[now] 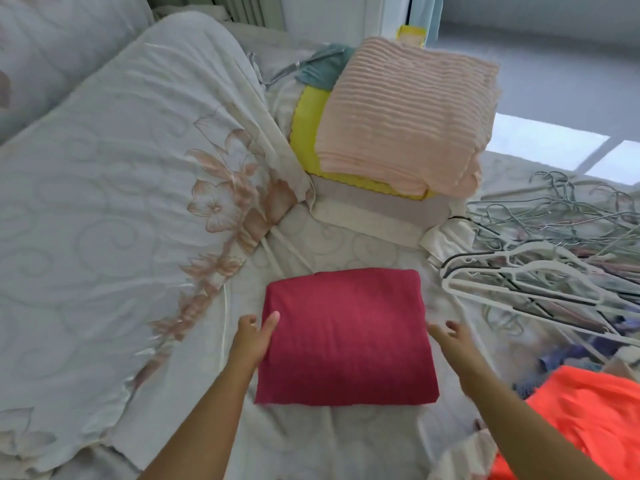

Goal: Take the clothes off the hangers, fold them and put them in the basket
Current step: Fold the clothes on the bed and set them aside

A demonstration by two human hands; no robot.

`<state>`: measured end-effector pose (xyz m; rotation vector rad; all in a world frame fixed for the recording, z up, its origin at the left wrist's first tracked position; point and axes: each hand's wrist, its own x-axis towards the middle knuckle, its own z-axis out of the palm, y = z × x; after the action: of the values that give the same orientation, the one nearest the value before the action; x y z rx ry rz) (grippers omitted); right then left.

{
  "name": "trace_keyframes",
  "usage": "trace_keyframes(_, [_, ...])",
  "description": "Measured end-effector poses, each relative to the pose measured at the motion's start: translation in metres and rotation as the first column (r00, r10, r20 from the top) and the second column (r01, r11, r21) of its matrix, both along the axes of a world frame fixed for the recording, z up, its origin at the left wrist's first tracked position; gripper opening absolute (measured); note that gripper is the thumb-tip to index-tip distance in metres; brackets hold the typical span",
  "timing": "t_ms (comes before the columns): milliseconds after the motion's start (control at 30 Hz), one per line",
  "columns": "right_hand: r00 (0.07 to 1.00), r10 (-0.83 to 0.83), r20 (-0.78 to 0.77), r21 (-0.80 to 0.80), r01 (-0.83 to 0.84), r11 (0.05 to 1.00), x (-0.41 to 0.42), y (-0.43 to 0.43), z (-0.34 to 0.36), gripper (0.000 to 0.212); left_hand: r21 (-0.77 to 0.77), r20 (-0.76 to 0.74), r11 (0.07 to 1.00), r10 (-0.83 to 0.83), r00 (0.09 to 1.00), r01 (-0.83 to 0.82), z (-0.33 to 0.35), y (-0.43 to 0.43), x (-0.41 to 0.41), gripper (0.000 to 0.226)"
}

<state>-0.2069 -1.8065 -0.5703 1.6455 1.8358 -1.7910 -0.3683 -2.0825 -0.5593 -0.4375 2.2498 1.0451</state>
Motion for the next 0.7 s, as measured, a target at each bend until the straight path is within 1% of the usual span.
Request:
trace_keyframes(33, [0.998,-0.028,0.048,-0.012,0.029,1.0,0.011,-0.01,-0.015,0.069,-0.021,0.049,1.0,0.012,0.999,-0.011,-0.015,-0.006,0.017,0.079])
trace_keyframes(100, [0.992,-0.074,0.1,-0.068,0.081,0.994,0.027,-0.029,-0.038,0.068,0.02,0.138,0.998,0.051,0.989,-0.054,-0.04,-0.016,0.046,0.101])
trace_keyframes(133, [0.99,-0.09,0.107,-0.116,0.102,0.988,0.032,-0.037,-0.048,0.067,0.035,0.157,0.996,0.074,0.985,-0.08,-0.05,-0.02,0.055,0.106])
trace_keyframes(200, [0.991,-0.106,0.088,-0.194,0.121,0.974,0.034,-0.044,-0.06,0.066,-0.016,0.145,0.994,0.111,0.983,-0.11,-0.062,-0.023,0.059,0.105])
trace_keyframes(233, [0.991,-0.111,0.074,-0.2,0.123,0.972,0.033,-0.045,-0.064,0.065,-0.064,0.145,0.992,0.117,0.982,-0.108,-0.066,-0.023,0.057,0.111])
trace_keyframes(267, [0.99,-0.121,0.075,-0.193,0.133,0.972,0.03,-0.044,-0.067,0.062,-0.078,0.151,0.99,0.125,0.981,-0.114,-0.066,-0.022,0.056,0.122])
trace_keyframes(300, [0.988,-0.131,0.08,-0.184,0.144,0.972,0.028,-0.042,-0.069,0.058,-0.057,0.178,0.989,0.147,0.973,-0.139,-0.068,-0.022,0.054,0.131])
trace_keyframes(333, [0.986,-0.139,0.092,-0.186,0.154,0.97,0.024,-0.041,-0.067,0.052,-0.016,0.203,0.988,0.155,0.967,-0.155,-0.068,-0.021,0.052,0.135])
trace_keyframes(367, [0.986,-0.139,0.092,-0.205,0.156,0.966,0.022,-0.04,-0.064,0.044,0.026,0.244,0.986,0.155,0.957,-0.166,-0.061,-0.019,0.051,0.129])
trace_keyframes(400, [0.987,-0.13,0.094,-0.248,0.15,0.957,0.021,-0.039,-0.06,0.038,0.071,0.298,0.982,0.149,0.943,-0.177,-0.055,-0.017,0.05,0.119])
trace_keyframes(500, [0.991,-0.095,0.095,-0.415,0.126,0.901,0.018,-0.037,-0.044,0.029,0.174,0.435,0.958,0.135,0.891,-0.23,-0.047,-0.012,0.046,0.072])
trace_keyframes(567, [0.99,-0.107,0.092,-0.464,0.138,0.875,0.018,-0.037,-0.035,0.026,0.256,0.455,0.919,0.16,0.876,-0.301,-0.037,-0.011,0.042,0.05])
trace_keyframes(633, [0.984,-0.153,0.087,-0.481,0.176,0.859,0.023,-0.037,-0.025,0.026,0.32,0.44,0.879,0.194,0.877,-0.355,-0.023,-0.011,0.038,0.037])
trace_keyframes(700, [0.977,-0.204,0.068,-0.5,0.21,0.84,0.032,-0.039,-0.015,0.028,0.356,0.436,0.859,0.197,0.878,-0.369,-0.01,-0.013,0.037,0.036])
